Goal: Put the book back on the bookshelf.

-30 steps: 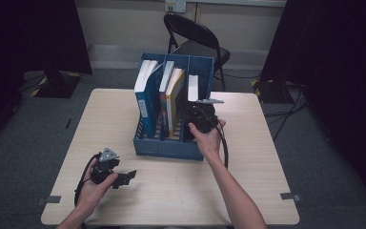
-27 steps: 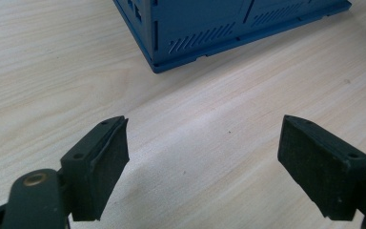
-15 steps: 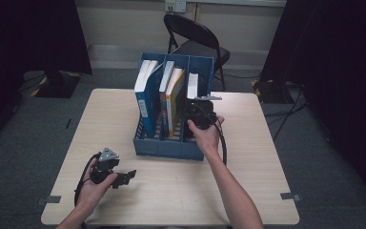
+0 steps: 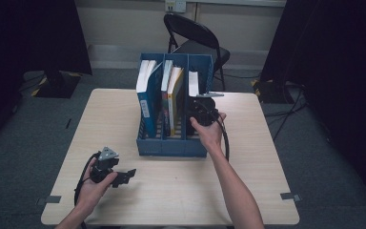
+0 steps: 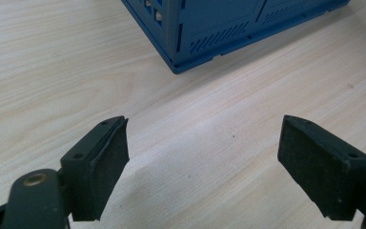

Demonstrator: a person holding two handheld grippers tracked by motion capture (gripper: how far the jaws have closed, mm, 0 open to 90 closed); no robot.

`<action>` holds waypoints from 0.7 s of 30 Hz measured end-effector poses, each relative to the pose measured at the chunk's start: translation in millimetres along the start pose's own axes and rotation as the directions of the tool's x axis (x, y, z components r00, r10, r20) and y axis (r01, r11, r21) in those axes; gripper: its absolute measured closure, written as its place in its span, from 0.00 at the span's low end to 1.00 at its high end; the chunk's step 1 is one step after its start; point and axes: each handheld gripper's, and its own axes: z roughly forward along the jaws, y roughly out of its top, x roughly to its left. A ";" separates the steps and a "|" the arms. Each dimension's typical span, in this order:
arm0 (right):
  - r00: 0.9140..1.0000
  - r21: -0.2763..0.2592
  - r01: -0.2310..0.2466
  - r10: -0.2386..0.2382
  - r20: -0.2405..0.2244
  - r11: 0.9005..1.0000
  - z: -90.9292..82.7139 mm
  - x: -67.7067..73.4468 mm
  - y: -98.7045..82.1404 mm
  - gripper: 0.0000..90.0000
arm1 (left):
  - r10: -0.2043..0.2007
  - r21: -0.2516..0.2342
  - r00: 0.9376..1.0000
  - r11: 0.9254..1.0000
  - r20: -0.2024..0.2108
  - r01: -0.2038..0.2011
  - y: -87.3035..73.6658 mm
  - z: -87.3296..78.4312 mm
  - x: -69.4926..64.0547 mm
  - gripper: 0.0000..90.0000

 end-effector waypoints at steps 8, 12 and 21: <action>1.000 0.013 0.002 -0.002 -0.018 1.000 1.3 -0.6 0.7 0.50 | 0.012 0.013 1.000 1.000 0.001 -0.012 1.2 3.6 0.2 0.19; 1.000 0.015 0.002 -0.001 -0.030 1.000 0.4 -2.0 -0.6 0.50 | 0.013 0.005 1.000 1.000 0.004 -0.013 0.1 3.0 0.2 0.19; 0.995 0.010 0.016 -0.015 -0.094 1.000 -12.5 -0.6 -1.9 0.32 | 0.016 -0.010 1.000 1.000 0.004 -0.016 -0.6 2.1 2.1 0.19</action>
